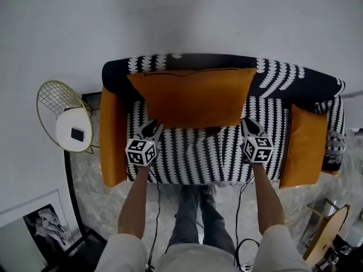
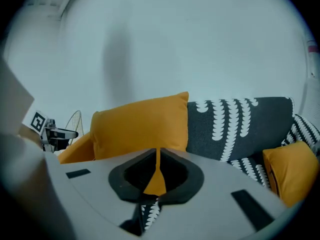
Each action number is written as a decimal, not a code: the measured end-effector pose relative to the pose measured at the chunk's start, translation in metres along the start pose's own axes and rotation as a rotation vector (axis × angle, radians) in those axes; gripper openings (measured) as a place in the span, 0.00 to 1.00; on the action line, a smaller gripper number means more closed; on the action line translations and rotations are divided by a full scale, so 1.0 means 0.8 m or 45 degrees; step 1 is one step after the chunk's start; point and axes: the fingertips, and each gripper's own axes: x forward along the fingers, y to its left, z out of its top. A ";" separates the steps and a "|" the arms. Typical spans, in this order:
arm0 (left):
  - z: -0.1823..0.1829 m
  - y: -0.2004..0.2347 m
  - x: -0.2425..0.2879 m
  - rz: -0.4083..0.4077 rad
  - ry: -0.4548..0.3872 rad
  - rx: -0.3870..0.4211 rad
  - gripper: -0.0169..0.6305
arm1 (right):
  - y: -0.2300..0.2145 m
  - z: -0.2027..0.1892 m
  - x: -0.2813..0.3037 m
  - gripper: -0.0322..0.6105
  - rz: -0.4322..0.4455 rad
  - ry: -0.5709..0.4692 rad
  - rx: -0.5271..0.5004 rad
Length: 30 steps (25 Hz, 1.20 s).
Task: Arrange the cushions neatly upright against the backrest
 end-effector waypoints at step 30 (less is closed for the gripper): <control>-0.032 -0.702 0.061 -1.088 0.167 0.597 0.07 | -0.225 -0.197 -0.618 0.09 -0.801 -0.375 0.495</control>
